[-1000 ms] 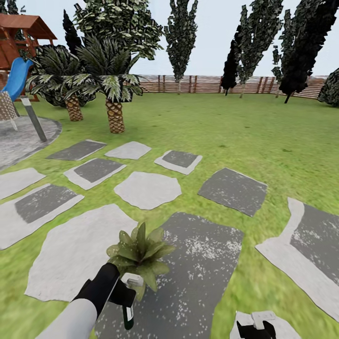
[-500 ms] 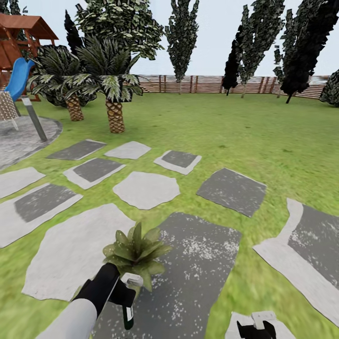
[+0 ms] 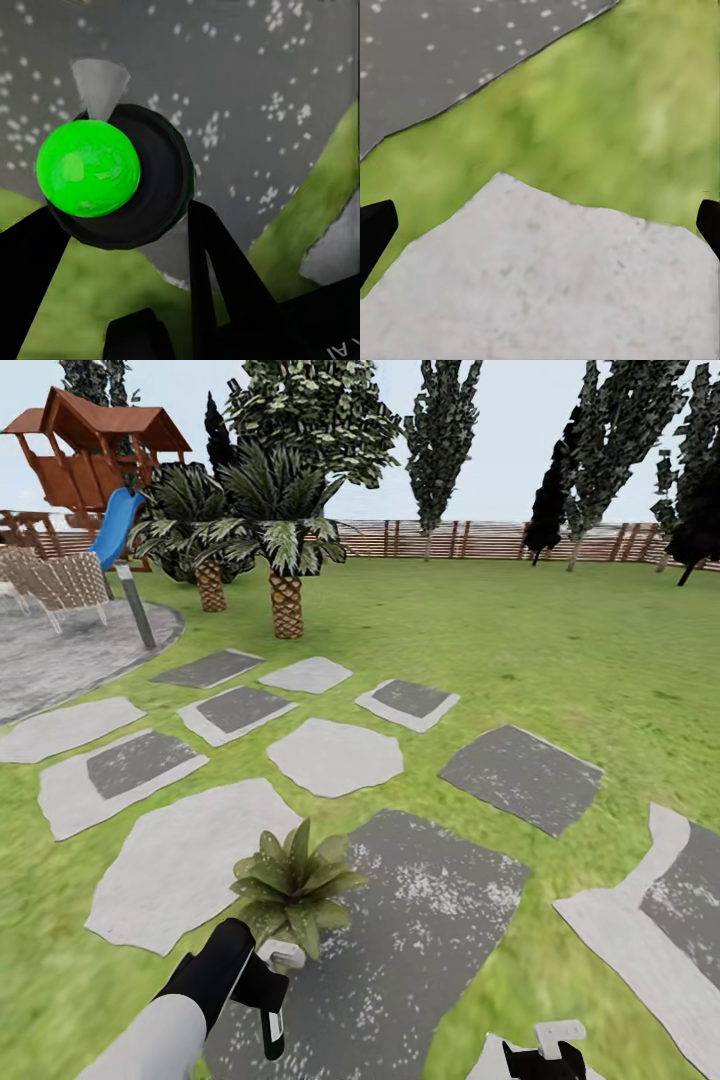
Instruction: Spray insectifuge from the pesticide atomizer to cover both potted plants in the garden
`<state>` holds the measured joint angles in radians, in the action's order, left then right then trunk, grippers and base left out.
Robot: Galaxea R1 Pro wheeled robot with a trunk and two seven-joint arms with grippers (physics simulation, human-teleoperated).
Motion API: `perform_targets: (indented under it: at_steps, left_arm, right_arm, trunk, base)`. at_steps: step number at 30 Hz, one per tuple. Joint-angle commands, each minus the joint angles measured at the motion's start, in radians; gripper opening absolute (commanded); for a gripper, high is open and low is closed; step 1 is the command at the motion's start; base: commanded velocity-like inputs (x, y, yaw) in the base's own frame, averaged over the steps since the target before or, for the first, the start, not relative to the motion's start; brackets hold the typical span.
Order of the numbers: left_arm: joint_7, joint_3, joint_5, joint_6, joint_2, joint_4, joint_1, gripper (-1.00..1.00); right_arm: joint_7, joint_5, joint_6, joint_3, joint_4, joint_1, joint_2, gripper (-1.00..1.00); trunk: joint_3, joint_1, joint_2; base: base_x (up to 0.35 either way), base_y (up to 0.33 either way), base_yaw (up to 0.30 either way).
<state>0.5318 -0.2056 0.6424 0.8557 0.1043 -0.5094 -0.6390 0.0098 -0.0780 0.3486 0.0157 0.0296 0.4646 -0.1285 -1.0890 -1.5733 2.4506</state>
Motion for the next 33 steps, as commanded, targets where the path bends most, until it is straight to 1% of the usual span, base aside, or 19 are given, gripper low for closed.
perform_targets:
  at_steps: [1,4,11,19,23,33]
  left_arm:
    - [0.007,-0.008,0.011,0.003,0.002,-0.001,-0.001,-1.00]
    - [0.007,-0.008,0.011,0.003,0.002,-0.001,-0.001,-1.00]
    - [0.007,-0.008,0.011,0.003,0.002,-0.001,-0.001,-1.00]
    - [0.007,-0.008,0.011,0.003,0.002,-0.001,-0.001,-1.00]
    - [0.007,-0.008,0.011,0.003,0.002,-0.001,-0.001,-1.00]
    - [0.007,-0.008,0.011,0.003,0.002,-0.001,-0.001,-1.00]
  right_arm:
    - [0.001,-0.008,0.003,0.003,0.000,0.000,0.000,1.00]
    - [0.001,-0.008,0.003,0.003,0.000,0.000,0.000,1.00]
    - [0.001,-0.008,0.003,0.003,0.000,0.000,0.000,1.00]
    - [0.001,-0.008,0.003,0.003,0.000,0.000,0.000,1.00]
    - [0.001,-0.008,0.003,0.003,0.000,0.000,0.000,1.00]
    - [0.003,-0.008,0.003,0.003,0.000,0.000,0.000,1.00]
  trunk:
    - [-0.001,0.000,0.000]
    - [-0.001,0.000,0.000]
    - [-0.001,0.000,0.000]
    - [-0.001,0.000,0.000]
    - [-0.001,0.000,0.000]
    - [-0.001,0.000,0.000]
  base:
    - [0.063,-0.265,0.276]
    - [0.056,-0.178,0.233]
    - [0.004,-0.012,0.054]
    - [0.007,-0.009,0.259]
    - [0.126,-0.210,0.131]
    - [0.111,-0.241,0.005]
